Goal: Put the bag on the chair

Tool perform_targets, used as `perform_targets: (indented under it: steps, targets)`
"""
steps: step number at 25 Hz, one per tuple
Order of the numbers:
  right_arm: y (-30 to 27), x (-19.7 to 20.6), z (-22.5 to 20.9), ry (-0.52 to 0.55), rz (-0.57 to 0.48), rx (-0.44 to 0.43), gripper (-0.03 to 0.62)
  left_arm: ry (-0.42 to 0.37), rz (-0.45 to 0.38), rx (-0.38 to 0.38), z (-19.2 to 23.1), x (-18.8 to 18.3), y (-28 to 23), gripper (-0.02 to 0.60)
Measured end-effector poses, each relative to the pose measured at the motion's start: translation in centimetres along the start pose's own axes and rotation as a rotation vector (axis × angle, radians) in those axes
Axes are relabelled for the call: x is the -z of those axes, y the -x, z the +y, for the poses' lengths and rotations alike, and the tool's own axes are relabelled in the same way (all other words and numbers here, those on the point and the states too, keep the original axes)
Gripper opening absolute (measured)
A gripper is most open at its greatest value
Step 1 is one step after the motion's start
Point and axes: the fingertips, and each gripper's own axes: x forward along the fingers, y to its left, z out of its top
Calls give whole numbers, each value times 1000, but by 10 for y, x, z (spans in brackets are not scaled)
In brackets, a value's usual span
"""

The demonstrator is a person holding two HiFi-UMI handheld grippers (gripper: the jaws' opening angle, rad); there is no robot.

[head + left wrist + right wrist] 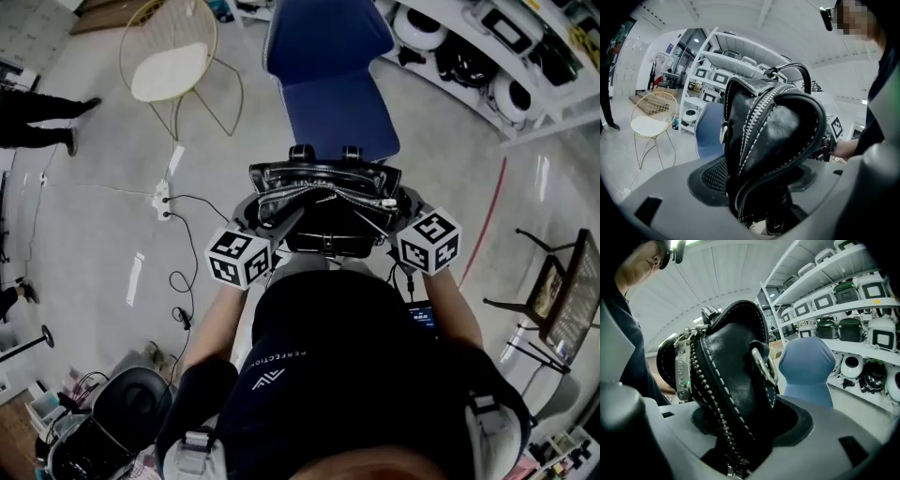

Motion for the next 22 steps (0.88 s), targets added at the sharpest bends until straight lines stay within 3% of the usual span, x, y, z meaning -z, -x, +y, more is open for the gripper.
perform_targets:
  steps: [12,22]
  targets:
    - [-44,-25,-23,-74,-27,74,275,-39,15,72,55,-31,-25,307]
    - [-66,-24,-35,-117,-16,105,275,-40,38,98,79,-32,-40,304]
